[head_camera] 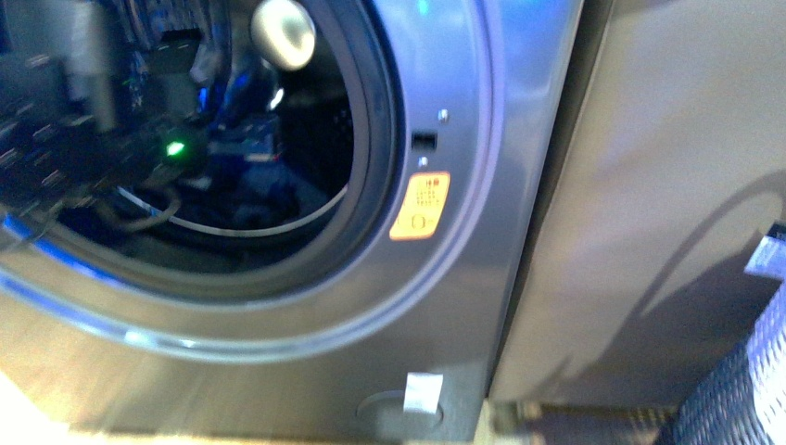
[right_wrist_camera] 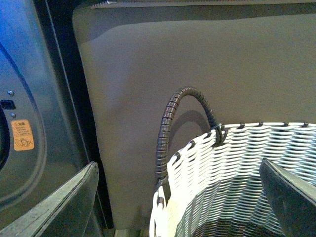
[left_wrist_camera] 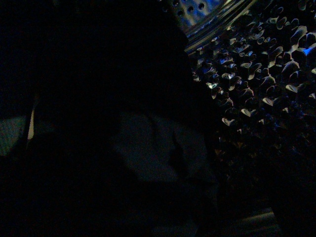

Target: Collect clothes from washing machine

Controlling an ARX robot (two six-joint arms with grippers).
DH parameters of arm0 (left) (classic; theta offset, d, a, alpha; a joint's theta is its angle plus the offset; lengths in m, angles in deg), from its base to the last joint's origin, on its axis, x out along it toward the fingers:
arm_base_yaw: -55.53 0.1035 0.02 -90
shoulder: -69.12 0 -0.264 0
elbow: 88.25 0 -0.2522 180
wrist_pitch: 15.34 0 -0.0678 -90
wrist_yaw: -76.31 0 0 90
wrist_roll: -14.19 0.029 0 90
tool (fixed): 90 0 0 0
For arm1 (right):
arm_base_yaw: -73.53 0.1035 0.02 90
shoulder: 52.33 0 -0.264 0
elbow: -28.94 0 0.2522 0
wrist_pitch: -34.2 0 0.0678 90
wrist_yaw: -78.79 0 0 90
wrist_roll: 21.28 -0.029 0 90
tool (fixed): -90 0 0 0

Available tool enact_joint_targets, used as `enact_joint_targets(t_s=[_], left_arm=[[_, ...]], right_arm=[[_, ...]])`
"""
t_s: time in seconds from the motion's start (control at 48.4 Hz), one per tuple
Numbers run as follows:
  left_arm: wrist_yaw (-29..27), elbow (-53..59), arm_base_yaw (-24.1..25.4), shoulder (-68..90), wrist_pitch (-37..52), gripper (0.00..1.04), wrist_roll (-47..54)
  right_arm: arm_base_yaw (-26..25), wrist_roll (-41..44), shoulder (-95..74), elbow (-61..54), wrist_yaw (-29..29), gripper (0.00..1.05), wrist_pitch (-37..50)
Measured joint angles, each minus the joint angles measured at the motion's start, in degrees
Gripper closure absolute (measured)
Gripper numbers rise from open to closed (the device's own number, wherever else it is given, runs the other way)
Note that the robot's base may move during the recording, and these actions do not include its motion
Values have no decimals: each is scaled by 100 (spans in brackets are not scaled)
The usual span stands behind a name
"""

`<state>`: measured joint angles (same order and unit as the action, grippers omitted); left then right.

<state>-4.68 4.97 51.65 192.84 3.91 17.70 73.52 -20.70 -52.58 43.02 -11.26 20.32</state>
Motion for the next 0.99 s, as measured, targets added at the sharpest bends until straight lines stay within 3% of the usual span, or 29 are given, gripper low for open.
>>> enact_joint_targets(t_s=[0.516,0.764,0.991], left_arm=[[-33,-2455,-50,1364,-1757,7,197],[-297,-3209,-52,1888,-2739,7,391],[-737,-4004,-42,2299,-4175,7,367]], right_arm=[[0,0,0,0,0,8,0],[0,0,0,0,0,8,0],[0,0,0,0,0,8,0]])
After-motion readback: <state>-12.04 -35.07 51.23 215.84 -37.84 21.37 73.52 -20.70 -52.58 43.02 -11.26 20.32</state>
